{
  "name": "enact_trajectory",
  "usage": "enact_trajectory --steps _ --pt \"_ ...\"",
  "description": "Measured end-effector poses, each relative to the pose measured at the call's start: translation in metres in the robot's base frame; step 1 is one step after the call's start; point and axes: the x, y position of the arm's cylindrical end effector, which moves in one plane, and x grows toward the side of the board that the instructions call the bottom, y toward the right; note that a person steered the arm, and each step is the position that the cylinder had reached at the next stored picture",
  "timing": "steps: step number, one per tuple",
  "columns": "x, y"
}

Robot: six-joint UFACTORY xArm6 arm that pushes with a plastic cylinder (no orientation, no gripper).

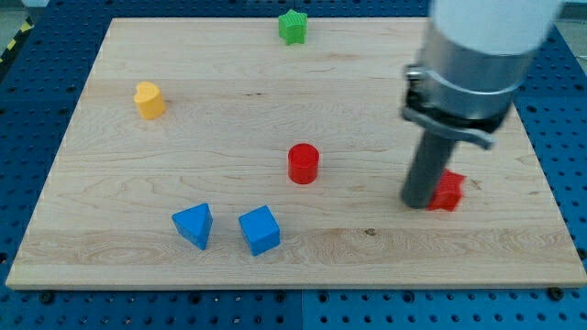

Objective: Slide your arm towards centre red circle

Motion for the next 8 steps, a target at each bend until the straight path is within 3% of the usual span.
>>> enact_trajectory --steps 1,4,6,8 --pt "0.0 -0.014" --pt "-0.003 -0.168" --pt "-0.048 -0.187" --pt "-0.048 -0.152"
